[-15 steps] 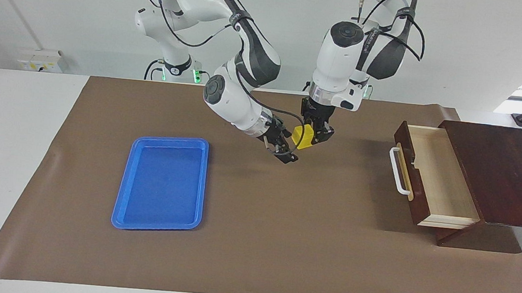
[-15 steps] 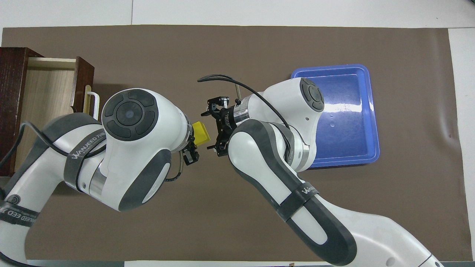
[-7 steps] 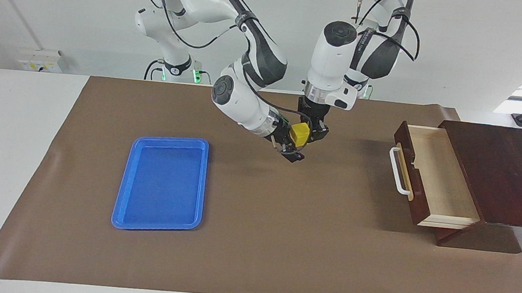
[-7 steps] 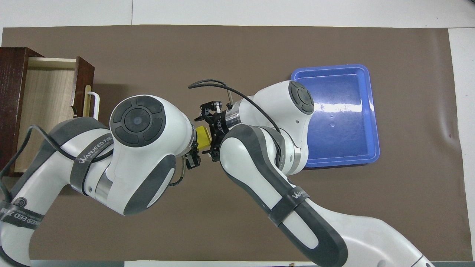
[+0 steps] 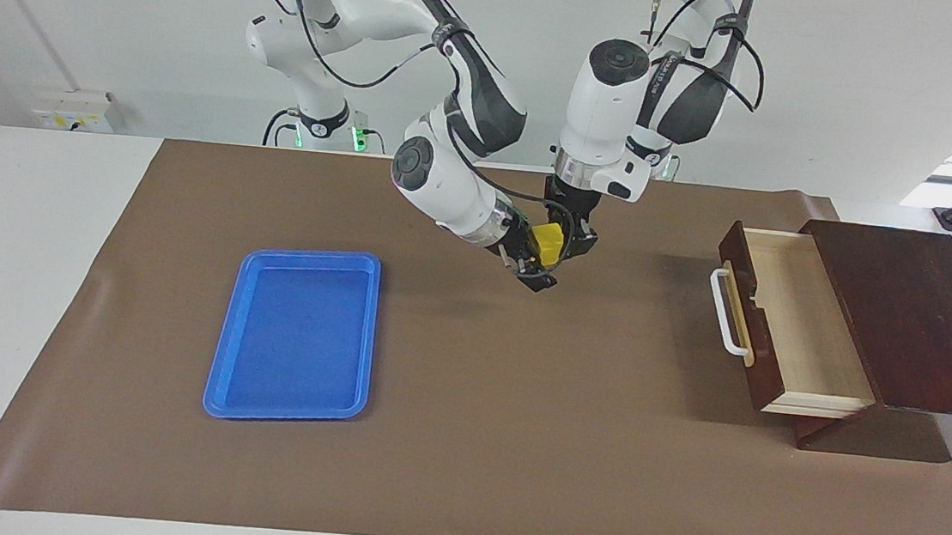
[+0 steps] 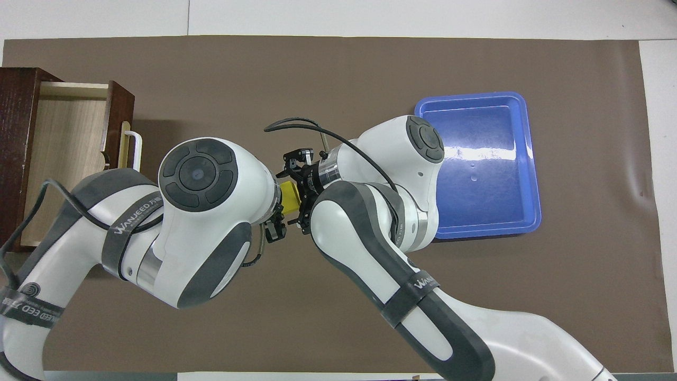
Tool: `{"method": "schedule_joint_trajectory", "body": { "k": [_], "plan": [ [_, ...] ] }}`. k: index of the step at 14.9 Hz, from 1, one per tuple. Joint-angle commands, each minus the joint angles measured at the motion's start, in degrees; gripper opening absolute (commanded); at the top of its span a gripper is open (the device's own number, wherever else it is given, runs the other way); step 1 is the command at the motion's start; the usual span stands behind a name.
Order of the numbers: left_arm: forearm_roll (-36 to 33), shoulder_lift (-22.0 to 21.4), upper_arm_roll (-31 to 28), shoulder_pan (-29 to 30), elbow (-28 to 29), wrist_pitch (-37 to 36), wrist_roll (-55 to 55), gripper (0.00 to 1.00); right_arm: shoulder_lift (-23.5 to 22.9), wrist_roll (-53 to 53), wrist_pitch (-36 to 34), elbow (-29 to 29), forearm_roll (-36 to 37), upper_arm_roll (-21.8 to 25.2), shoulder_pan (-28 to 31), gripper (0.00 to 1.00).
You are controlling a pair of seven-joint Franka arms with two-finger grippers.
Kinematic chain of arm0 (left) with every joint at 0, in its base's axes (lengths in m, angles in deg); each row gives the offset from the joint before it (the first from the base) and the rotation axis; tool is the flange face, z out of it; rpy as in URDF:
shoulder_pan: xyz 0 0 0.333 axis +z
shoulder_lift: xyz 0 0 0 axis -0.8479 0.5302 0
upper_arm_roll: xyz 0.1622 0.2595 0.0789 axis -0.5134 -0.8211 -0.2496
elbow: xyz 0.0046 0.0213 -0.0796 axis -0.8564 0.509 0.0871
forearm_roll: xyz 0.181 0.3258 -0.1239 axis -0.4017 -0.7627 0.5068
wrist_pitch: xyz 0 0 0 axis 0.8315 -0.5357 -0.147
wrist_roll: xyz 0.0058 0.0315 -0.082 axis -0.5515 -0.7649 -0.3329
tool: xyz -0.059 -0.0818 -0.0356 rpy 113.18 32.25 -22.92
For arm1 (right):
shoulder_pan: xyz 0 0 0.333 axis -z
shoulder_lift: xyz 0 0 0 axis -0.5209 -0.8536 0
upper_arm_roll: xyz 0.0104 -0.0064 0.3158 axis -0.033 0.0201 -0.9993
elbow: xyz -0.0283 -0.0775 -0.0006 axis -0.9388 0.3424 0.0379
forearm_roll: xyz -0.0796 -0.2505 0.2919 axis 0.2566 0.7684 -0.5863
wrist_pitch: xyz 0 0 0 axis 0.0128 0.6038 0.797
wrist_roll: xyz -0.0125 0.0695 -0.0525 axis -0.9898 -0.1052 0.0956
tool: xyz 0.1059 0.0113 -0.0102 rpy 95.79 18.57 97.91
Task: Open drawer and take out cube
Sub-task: 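Close the right gripper on the yellow cube held by the left gripper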
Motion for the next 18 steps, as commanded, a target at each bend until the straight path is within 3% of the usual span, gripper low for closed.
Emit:
{"method": "schedule_joint_trajectory", "body": {
  "k": [1,11,15,17,18],
  "plan": [
    [0.5,-2.0,-0.8,-1.5,2.2,1.3,0.5,0.00,1.8,-0.1,-2.7,0.3,1.3,0.2,0.9,1.00],
    [0.5,-1.9,-0.8,-1.3,2.2,1.5,0.6,0.00,3.9,1.5,-3.5,-2.5,1.3,0.3,1.5,1.00],
    [0.5,-1.9,-0.8,-1.3,2.2,1.6,0.6,0.00,4.4,1.3,-3.5,-2.6,1.3,0.3,1.5,0.94],
    [0.5,-1.9,-0.8,-1.2,2.2,1.6,0.6,0.00,4.5,1.1,-3.5,-2.8,1.3,0.3,1.4,0.75],
    [0.5,-1.9,-0.8,-1.2,2.2,1.6,0.6,0.00,4.5,1.0,-3.5,-2.8,1.2,0.3,1.4,0.32]
  ]
}}
